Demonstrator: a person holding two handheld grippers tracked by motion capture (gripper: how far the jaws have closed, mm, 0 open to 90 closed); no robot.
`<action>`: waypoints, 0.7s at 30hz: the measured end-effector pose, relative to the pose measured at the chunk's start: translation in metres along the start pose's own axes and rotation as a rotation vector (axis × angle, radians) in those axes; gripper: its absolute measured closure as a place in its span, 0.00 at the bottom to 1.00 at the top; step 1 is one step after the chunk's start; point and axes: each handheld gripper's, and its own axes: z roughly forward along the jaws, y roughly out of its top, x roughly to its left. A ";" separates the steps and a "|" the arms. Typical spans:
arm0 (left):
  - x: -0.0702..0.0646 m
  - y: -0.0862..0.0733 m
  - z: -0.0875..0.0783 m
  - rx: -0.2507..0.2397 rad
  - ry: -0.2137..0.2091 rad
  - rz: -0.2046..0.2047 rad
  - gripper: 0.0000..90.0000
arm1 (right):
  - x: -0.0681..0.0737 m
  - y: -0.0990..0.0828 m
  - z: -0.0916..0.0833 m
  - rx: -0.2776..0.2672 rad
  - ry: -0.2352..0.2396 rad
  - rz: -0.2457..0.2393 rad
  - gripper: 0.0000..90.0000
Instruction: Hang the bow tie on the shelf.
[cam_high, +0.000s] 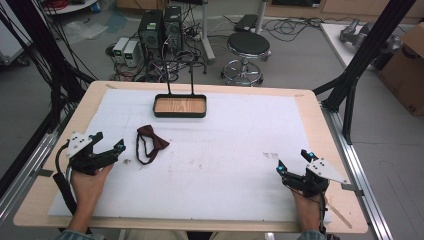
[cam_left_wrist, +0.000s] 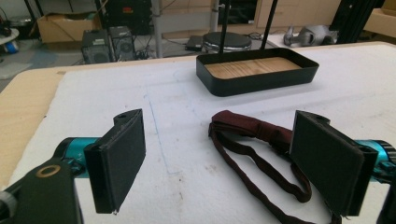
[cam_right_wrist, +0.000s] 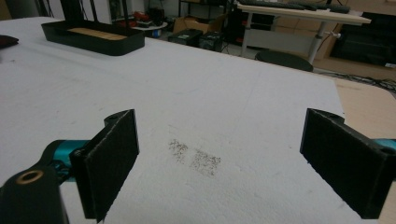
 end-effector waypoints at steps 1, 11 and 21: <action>0.000 0.000 0.000 0.002 -0.001 0.005 0.21 | 0.000 0.000 0.000 0.001 0.001 0.004 0.12; -0.003 0.001 -0.001 -0.023 -0.022 0.018 0.22 | -0.001 -0.001 0.000 0.005 0.008 0.006 0.12; -0.007 0.004 0.003 -0.033 -0.033 -0.006 0.23 | 0.000 -0.001 0.000 0.016 0.006 0.012 0.12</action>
